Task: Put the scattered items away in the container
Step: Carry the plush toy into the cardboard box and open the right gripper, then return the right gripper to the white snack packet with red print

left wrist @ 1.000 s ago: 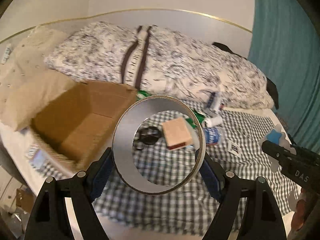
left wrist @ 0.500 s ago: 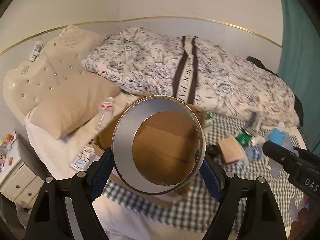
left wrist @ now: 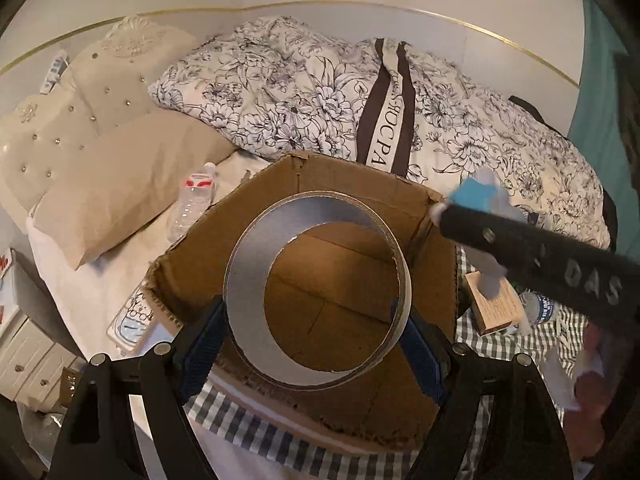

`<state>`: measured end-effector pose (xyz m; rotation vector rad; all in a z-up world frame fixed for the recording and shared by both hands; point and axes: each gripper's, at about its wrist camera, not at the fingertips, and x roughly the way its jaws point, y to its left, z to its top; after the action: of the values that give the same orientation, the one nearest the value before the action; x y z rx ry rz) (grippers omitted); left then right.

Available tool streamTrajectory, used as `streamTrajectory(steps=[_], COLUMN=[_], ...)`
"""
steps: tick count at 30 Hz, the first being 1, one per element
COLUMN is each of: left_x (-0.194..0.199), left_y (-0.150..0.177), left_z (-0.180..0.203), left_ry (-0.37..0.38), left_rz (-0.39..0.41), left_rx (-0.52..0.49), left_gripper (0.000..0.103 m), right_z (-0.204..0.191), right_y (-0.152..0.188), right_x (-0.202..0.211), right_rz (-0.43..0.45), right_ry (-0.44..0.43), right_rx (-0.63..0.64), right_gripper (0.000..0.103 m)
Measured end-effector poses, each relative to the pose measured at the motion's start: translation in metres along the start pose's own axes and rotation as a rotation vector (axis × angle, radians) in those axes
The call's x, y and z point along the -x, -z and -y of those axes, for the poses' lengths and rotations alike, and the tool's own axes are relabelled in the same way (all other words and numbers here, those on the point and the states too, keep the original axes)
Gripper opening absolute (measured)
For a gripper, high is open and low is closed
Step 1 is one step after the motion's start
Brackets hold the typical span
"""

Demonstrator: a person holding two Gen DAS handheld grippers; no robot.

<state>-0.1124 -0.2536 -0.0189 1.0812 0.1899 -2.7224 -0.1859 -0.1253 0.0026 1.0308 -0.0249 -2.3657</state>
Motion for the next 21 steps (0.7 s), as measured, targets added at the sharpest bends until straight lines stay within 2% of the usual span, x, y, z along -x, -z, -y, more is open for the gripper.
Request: streamTrajectory(steps=[1,2,3,4,5,6,12,18,21], left_x=[-0.002,-0.003,-0.005,-0.006,-0.007,-0.008,-0.004,0.020,0.033], left_y=[-0.001,-0.001,-0.002,-0.002,-0.002,-0.001,0.000,0.000,0.004], left_z=[0.000,0.001,0.001,0.000,0.000,0.000,0.005,0.030,0.056], left_ry=[-0.007,-0.021,-0.038,-0.048,-0.047,-0.040,-0.038,0.032,0.067], left_rz=[0.005,0.011,0.015,0.016,0.015,0.010,-0.008,-0.002,0.021], left_rx=[-0.001,0.000,0.004,0.007,0.008,0.009,0.024,0.045,0.011], left_gripper=[0.088,0.098,0.103,0.103,0.103,0.103,0.103,0.103,0.103], right_z=[0.001,0.003,0.003,0.003,0.003,0.004,0.025,0.084,0.128], right_y=[-0.003,-0.008,-0.012,-0.015,-0.018,-0.019,-0.015,0.012,0.036], right_x=[-0.005,-0.010,-0.013,-0.016,-0.018,-0.016,0.018,0.075,0.103], right_rz=[-0.001,0.000,0.002,0.004,0.013,0.035,0.139,0.195,0.206], right_ry=[-0.007,-0.015,-0.017,-0.012,0.005,0.027,0.077,0.215,0.329], right_rx=[-0.002,-0.003,-0.003,0.001,0.004,0.005,-0.028,-0.092,-0.153], right_gripper=[0.049,0.050,0.057,0.066,0.084,0.089,0.089,0.089,0.089])
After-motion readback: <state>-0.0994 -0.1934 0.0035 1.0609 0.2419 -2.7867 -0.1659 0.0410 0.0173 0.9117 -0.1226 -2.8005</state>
